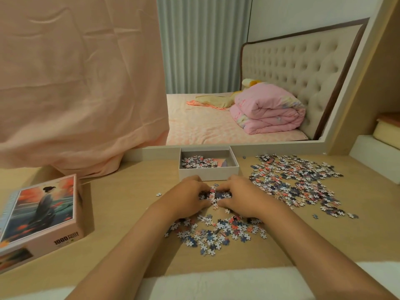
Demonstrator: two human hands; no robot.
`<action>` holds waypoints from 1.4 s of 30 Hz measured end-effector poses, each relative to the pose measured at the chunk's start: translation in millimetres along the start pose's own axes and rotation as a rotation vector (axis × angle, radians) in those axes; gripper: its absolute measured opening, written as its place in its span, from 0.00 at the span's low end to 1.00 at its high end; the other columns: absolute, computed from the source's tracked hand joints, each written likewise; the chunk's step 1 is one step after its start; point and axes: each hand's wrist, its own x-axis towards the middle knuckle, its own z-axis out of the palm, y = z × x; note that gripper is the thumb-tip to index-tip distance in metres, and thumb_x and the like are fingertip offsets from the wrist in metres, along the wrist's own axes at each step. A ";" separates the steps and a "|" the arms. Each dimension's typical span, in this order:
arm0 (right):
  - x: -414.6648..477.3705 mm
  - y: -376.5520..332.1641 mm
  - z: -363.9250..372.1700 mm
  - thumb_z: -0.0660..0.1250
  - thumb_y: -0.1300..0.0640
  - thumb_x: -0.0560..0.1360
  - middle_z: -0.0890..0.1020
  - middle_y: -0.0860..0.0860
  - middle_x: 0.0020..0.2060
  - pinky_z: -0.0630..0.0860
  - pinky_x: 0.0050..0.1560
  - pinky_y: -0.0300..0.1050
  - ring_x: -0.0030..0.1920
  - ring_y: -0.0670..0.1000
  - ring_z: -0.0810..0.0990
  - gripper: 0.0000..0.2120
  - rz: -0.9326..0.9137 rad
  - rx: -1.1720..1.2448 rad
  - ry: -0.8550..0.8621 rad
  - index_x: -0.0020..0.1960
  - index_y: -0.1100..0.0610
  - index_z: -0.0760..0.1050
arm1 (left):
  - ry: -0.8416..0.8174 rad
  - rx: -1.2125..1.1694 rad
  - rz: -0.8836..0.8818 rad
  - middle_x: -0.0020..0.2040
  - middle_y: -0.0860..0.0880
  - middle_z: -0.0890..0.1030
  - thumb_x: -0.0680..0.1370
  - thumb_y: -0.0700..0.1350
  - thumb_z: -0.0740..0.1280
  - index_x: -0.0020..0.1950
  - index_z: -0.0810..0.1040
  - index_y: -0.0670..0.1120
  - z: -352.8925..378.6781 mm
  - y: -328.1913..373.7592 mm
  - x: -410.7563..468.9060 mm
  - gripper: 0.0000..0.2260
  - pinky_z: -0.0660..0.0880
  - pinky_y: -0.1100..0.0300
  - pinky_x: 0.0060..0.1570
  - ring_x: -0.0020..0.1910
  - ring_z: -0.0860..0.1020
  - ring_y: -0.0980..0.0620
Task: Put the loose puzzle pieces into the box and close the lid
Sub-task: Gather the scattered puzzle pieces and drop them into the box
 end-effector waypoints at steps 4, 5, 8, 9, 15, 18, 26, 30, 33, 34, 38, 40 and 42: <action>-0.4 -1.1 0.0 0.72 0.54 0.75 0.82 0.47 0.50 0.75 0.46 0.40 0.47 0.48 0.80 0.11 -0.009 0.095 0.100 0.57 0.45 0.83 | 0.114 -0.107 0.004 0.48 0.57 0.75 0.73 0.51 0.74 0.57 0.83 0.53 0.2 -3.0 0.1 0.13 0.66 0.71 0.42 0.44 0.74 0.60; 0.2 -0.9 -0.6 0.73 0.54 0.75 0.82 0.45 0.45 0.74 0.42 0.37 0.42 0.45 0.79 0.11 -0.005 0.115 0.115 0.56 0.44 0.83 | 0.131 -0.155 -0.012 0.45 0.60 0.75 0.73 0.50 0.75 0.55 0.84 0.53 -0.1 -4.2 -0.1 0.11 0.65 0.73 0.39 0.41 0.74 0.61; 3.0 0.2 -2.9 0.76 0.54 0.72 0.80 0.42 0.37 0.70 0.34 0.33 0.36 0.42 0.77 0.10 0.018 0.215 0.132 0.53 0.46 0.84 | 0.136 -0.296 -0.057 0.40 0.60 0.79 0.73 0.47 0.75 0.48 0.86 0.52 -3.1 -6.3 0.6 0.05 0.68 0.73 0.35 0.37 0.76 0.62; 4.3 0.3 -4.6 0.76 0.55 0.72 0.82 0.43 0.37 0.74 0.35 0.36 0.36 0.44 0.80 0.10 0.031 0.273 0.134 0.53 0.47 0.84 | 0.136 -0.337 -0.056 0.39 0.59 0.81 0.73 0.47 0.75 0.47 0.86 0.52 -5.2 -6.5 1.5 0.04 0.69 0.72 0.34 0.36 0.77 0.62; 27.4 -8.8 -30.8 0.76 0.59 0.72 0.85 0.50 0.37 0.82 0.39 0.44 0.33 0.49 0.84 0.09 0.024 0.532 0.229 0.48 0.48 0.83 | 0.300 -0.425 -0.080 0.40 0.51 0.84 0.73 0.47 0.75 0.45 0.85 0.53 -32.6 -12.8 26.2 0.02 0.74 0.60 0.37 0.36 0.78 0.56; 53.2 -12.6 -42.5 0.76 0.56 0.72 0.83 0.48 0.37 0.79 0.40 0.45 0.35 0.47 0.80 0.07 -0.004 0.470 0.307 0.50 0.51 0.83 | 0.400 -0.480 -0.106 0.41 0.51 0.85 0.74 0.44 0.74 0.48 0.85 0.48 -46.2 -20.7 46.4 0.04 0.79 0.58 0.44 0.41 0.82 0.54; 96.8 -7.4 -30.0 0.68 0.52 0.79 0.82 0.51 0.61 0.74 0.63 0.50 0.60 0.53 0.79 0.16 0.030 0.108 0.151 0.66 0.50 0.78 | 0.244 -0.214 -0.090 0.56 0.51 0.82 0.76 0.46 0.71 0.61 0.81 0.48 -39.2 -41.9 68.8 0.13 0.71 0.62 0.52 0.55 0.79 0.53; 96.2 -6.8 -27.0 0.73 0.53 0.74 0.80 0.48 0.52 0.76 0.54 0.48 0.53 0.52 0.80 0.11 0.002 0.078 0.289 0.56 0.48 0.81 | 0.315 -0.168 -0.045 0.58 0.52 0.81 0.77 0.47 0.70 0.59 0.82 0.51 -34.8 -43.7 64.0 0.11 0.73 0.56 0.58 0.57 0.78 0.53; 89.0 -7.1 -30.2 0.71 0.54 0.76 0.83 0.46 0.46 0.78 0.53 0.49 0.49 0.50 0.80 0.06 -0.023 0.071 0.337 0.52 0.47 0.83 | 0.447 -0.152 -0.018 0.51 0.54 0.76 0.77 0.48 0.69 0.54 0.82 0.53 -32.8 -41.7 51.1 0.07 0.73 0.57 0.51 0.49 0.75 0.55; 85.1 -8.0 -32.0 0.70 0.55 0.76 0.84 0.47 0.47 0.78 0.54 0.48 0.49 0.50 0.81 0.07 -0.030 0.068 0.325 0.53 0.48 0.83 | 0.497 -0.150 -0.002 0.48 0.54 0.75 0.77 0.47 0.69 0.52 0.81 0.53 -31.8 -40.5 44.3 0.06 0.72 0.58 0.48 0.47 0.74 0.56; 59.6 -16.2 -36.2 0.67 0.54 0.78 0.84 0.44 0.49 0.77 0.53 0.45 0.49 0.46 0.80 0.10 -0.077 0.086 0.366 0.57 0.47 0.83 | 0.467 -0.186 0.024 0.43 0.57 0.77 0.77 0.47 0.66 0.46 0.79 0.54 -26.1 -32.3 13.9 0.03 0.76 0.56 0.45 0.42 0.75 0.58; 43.9 -20.3 -32.1 0.67 0.53 0.78 0.82 0.41 0.47 0.76 0.51 0.44 0.44 0.42 0.77 0.10 -0.120 0.110 0.344 0.56 0.46 0.82 | 0.276 -0.162 0.005 0.46 0.56 0.78 0.78 0.49 0.65 0.50 0.79 0.55 -19.1 -30.4 4.8 0.04 0.78 0.52 0.47 0.44 0.78 0.56; 30.6 -21.1 -22.8 0.67 0.52 0.78 0.82 0.42 0.49 0.77 0.52 0.43 0.44 0.40 0.77 0.09 -0.151 0.073 0.231 0.56 0.47 0.83 | 0.131 -0.018 0.018 0.56 0.54 0.76 0.77 0.55 0.65 0.60 0.78 0.53 -8.6 -32.4 0.6 0.13 0.75 0.52 0.56 0.55 0.75 0.53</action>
